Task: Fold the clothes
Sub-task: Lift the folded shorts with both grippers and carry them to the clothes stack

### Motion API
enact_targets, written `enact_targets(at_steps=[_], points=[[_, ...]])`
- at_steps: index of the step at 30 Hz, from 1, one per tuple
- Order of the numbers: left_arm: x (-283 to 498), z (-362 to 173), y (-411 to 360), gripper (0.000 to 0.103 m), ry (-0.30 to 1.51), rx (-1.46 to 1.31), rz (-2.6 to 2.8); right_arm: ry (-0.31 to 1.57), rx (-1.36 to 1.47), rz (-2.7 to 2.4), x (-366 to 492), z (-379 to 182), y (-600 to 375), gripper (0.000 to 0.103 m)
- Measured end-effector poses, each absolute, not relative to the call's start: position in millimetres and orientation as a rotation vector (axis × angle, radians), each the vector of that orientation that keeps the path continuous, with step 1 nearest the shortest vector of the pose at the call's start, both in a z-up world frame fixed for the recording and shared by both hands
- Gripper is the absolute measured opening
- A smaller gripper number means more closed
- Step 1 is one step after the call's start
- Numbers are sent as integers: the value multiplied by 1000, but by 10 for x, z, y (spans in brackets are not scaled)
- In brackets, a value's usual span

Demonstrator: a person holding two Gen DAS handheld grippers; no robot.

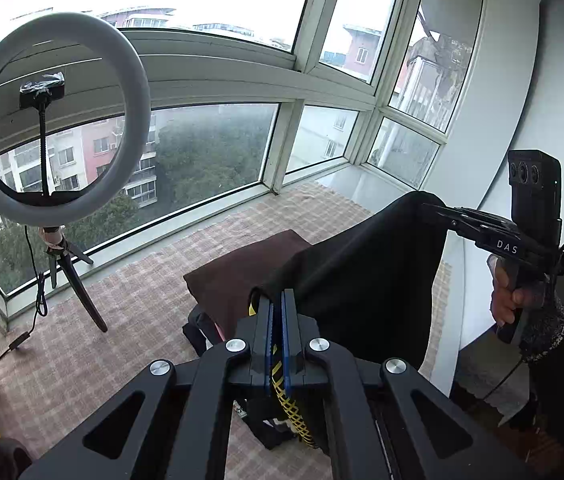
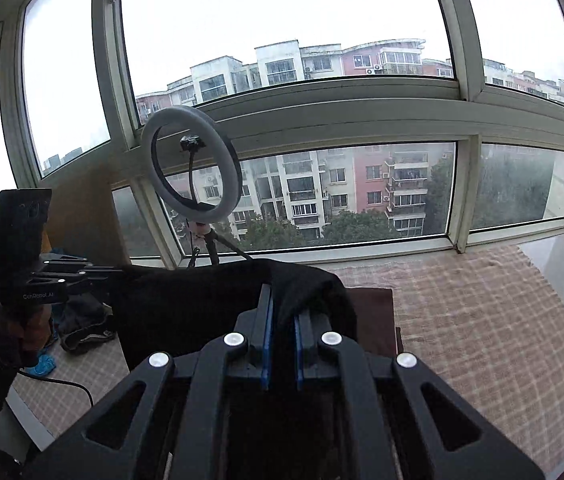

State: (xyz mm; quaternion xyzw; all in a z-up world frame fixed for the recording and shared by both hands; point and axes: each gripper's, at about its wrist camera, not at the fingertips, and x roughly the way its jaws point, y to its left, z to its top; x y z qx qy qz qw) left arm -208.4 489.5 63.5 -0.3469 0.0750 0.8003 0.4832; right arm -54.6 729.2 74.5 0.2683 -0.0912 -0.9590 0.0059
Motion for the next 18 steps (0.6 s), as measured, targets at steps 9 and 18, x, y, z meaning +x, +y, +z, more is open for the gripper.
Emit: enact_targets(at_steps=[9,18], points=[[-3128,-260,5646,3,196,-1094,2014,-318,1229,-2884,-2078,-398,8073,8],[-3540,-778,5761,16,166,-1295,1927,-661,1328,-2665,-2398,-895,8584,19]])
